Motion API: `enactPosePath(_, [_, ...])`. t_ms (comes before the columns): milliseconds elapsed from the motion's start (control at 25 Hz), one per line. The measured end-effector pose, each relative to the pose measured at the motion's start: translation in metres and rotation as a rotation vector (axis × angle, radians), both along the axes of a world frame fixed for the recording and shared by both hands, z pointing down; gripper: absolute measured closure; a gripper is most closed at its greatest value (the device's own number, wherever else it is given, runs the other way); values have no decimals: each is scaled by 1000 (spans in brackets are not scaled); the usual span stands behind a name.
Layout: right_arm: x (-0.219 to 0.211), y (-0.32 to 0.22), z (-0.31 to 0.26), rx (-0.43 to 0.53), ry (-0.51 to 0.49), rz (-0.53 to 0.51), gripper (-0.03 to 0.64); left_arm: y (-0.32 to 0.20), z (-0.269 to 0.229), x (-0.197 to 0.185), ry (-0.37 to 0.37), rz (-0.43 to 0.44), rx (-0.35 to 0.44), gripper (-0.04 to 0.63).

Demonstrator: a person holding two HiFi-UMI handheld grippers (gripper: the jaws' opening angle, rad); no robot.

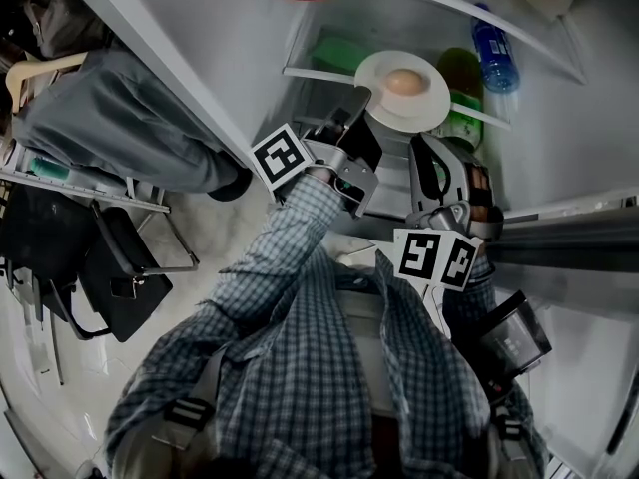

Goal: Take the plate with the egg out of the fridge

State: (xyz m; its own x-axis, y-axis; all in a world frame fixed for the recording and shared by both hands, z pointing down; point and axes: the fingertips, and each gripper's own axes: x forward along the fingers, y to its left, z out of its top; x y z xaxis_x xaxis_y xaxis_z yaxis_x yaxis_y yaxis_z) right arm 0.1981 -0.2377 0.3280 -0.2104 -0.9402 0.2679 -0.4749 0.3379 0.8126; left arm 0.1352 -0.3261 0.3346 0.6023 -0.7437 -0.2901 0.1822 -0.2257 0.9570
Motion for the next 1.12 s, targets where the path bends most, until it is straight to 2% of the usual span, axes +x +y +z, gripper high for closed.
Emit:
enactPosePath(200, [23,-4,-5,-167,-502,114,592,-1,1,0,3,-3,-5,529])
enactPosePath(400, [49,-8,-8,-241,-931,169,592,-1,2,0,0,-5,-9,532])
enactPosePath(520, [56,-13,-10,-327,-1302,161,591,-1,2,-1,5,-4,-11,535])
enactPosePath(600, [57,-17,-15,-372,-1505,125,589,-1,2,-1,6,-5,-11,535])
enactPosePath(760, [60,-26,-17,-389,-1724,92,543,0,1,-1,6,-3,-12,535])
enactPosePath(880, [67,-31,-7,-394,-1854,134,538,0,2,-1,3,-4,-14,535])
enactPosePath(1120, [78,-35,2,-380,-1954,201,538,0,3,-2,6,-8,-14,540])
